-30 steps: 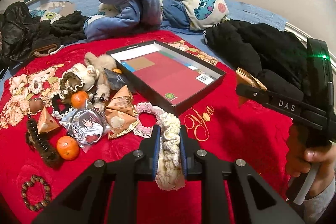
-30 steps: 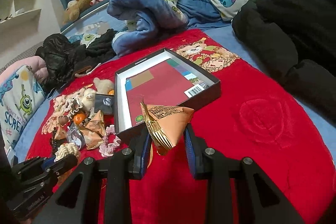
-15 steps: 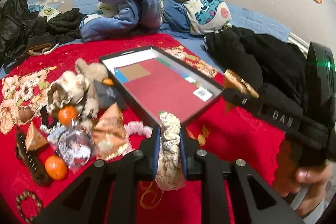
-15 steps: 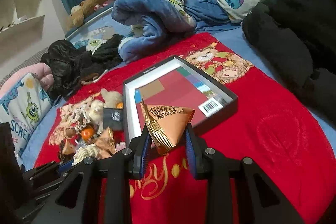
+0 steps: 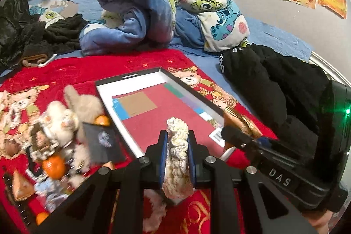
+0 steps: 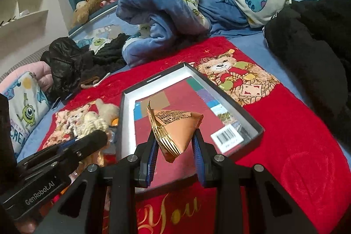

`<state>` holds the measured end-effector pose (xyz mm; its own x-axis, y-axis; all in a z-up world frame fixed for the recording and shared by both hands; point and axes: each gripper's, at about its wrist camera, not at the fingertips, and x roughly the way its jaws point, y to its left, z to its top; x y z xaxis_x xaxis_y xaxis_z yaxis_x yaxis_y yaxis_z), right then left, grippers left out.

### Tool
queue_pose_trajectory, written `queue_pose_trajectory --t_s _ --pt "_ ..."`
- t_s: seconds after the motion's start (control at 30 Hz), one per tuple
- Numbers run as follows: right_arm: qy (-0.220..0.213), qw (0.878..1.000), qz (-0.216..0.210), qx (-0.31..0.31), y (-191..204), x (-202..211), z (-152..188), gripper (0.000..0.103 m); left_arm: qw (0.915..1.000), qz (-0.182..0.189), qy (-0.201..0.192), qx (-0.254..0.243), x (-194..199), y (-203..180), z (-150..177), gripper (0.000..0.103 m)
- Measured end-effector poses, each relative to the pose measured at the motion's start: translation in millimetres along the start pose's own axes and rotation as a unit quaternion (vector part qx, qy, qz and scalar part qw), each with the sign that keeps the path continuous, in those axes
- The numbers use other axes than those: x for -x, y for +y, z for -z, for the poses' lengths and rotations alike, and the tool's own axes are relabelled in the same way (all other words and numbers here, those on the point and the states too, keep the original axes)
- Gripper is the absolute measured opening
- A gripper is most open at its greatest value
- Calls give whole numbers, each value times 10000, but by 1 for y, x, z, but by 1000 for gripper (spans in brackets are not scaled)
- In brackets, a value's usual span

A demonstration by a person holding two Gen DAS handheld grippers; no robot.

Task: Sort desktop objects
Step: 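Carry both items over the black box and open both tools to drop them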

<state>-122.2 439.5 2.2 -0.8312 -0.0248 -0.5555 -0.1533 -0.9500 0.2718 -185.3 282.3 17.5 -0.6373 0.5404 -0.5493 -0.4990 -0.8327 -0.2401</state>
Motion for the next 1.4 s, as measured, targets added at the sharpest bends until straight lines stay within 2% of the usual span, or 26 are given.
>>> queue_pose_trajectory --t_s 0.13,0.3,0.37,0.5,0.63,0.87,1.4 --pt "16 9998 55 -173 -15 -16 1 29 10000 50 16 43 -30 -3 1 18" --pt "125 9992 317 216 -22 -41 -2 29 9992 -284 20 -269 -54 -7 2 18" --pt "113 9985 361 398 -24 -51 -4 29 9991 -298 83 -302 -59 -2 6 18" --pt "201 9989 328 256 -32 -67 0 30 9993 -239 199 -185 -75 11 13 18" --pt "127 9992 234 297 -32 -64 0 30 9990 -242 356 -117 -91 18 17 18" --pt "162 9967 548 575 -25 -70 5 32 9984 -273 384 -321 -96 9 20 18" --pt "-40 9979 387 521 -27 -65 8 31 9979 -272 305 -497 -94 3 25 18"
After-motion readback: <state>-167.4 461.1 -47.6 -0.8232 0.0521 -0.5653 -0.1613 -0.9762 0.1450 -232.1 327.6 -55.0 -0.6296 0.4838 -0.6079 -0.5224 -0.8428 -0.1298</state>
